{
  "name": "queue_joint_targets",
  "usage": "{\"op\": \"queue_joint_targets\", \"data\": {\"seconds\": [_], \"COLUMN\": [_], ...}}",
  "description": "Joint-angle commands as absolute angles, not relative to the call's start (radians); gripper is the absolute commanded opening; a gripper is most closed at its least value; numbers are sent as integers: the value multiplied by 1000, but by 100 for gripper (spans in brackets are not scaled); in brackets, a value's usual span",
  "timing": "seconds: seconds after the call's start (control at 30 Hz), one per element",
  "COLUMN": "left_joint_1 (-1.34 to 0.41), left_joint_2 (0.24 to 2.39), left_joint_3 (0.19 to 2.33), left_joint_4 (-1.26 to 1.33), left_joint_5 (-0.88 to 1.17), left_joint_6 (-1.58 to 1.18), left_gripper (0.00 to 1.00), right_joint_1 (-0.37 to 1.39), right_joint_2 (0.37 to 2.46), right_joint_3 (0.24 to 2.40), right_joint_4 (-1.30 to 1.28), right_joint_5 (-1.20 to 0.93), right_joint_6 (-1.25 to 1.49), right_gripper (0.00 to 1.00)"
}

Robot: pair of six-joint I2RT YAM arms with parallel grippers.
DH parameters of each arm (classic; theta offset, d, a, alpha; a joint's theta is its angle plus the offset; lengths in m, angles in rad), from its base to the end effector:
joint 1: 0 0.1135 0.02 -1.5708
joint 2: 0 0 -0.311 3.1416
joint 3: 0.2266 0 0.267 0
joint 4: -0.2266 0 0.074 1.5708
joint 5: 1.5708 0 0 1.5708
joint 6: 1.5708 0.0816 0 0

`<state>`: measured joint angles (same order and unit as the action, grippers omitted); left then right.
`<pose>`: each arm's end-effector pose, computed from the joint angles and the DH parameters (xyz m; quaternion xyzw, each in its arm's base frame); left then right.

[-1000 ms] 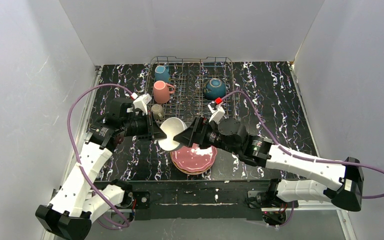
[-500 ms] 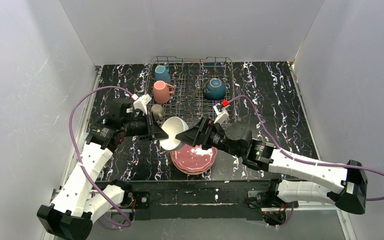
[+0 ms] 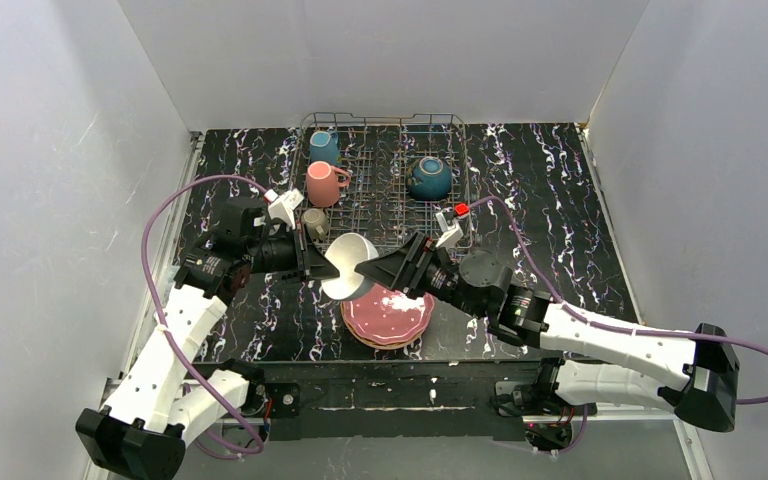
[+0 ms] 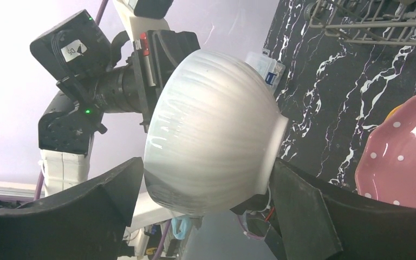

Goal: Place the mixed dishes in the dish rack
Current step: Pick up the bowl from the corner of the board.

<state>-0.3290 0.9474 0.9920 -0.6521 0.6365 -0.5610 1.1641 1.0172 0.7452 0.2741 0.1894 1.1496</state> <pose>0.1834 -0.1139 0.3578 0.0466 0.8528 -0.4397 0.2778 0.1238 0.2487 0.3663 0.0618 0.7037 0.6183 0.3446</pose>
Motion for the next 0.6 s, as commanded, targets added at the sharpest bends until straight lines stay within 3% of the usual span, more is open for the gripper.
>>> {"op": "queue_joint_targets", "data": {"seconds": [0.0, 0.27, 0.57], "left_joint_1": [-323, -323, -323], "left_joint_2": [920, 921, 923], "left_joint_3": [982, 982, 980], "left_joint_4": [-608, -607, -612], "left_joint_5": [703, 700, 693], "left_joint_6": [-583, -586, -581], "left_gripper": [0, 0, 0], "right_joint_1": [1160, 1160, 1160], "right_joint_2": [994, 1009, 1002], "right_joint_3": [728, 733, 724], "right_joint_4": [370, 393, 413], "right_joint_5": [227, 218, 218], "right_joint_6": [1178, 1186, 1183], "right_gripper": [93, 91, 66]}}
